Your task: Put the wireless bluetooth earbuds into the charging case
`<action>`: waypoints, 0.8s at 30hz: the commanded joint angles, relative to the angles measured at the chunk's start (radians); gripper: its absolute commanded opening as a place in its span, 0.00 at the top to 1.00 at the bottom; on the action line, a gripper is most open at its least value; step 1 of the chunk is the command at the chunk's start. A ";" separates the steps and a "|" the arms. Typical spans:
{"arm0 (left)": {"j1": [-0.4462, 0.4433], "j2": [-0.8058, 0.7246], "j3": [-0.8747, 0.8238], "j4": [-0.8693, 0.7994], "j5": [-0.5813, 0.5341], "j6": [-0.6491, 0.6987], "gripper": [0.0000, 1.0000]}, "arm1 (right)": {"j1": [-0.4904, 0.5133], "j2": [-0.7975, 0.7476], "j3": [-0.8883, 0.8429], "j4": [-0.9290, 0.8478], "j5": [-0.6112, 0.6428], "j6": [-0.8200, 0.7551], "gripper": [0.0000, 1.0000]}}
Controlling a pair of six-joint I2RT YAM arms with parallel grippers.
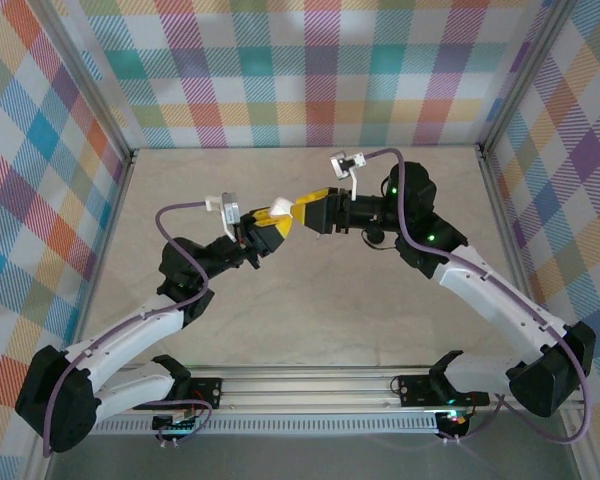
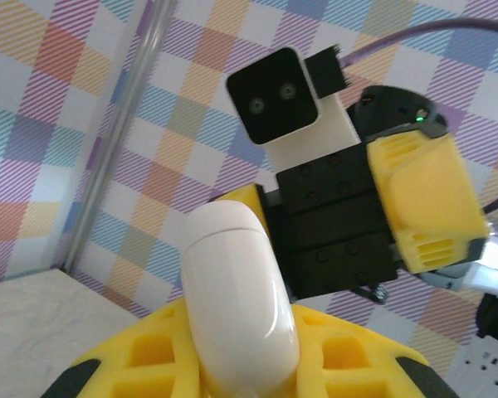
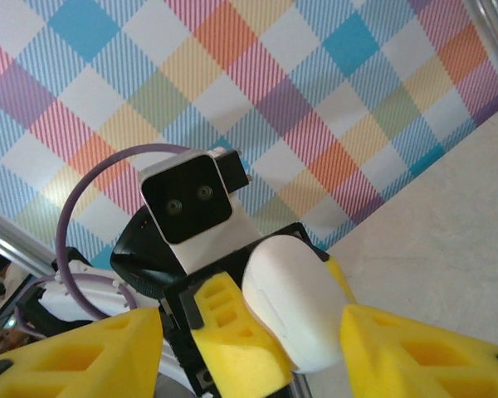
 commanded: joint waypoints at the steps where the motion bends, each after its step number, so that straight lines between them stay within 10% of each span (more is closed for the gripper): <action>1: 0.007 -0.042 0.015 0.041 0.046 -0.050 1.00 | -0.002 0.000 0.005 0.083 -0.096 -0.037 0.44; 24: 0.002 -0.044 0.024 0.042 0.082 -0.076 1.00 | -0.001 0.121 0.015 0.240 -0.210 0.089 0.63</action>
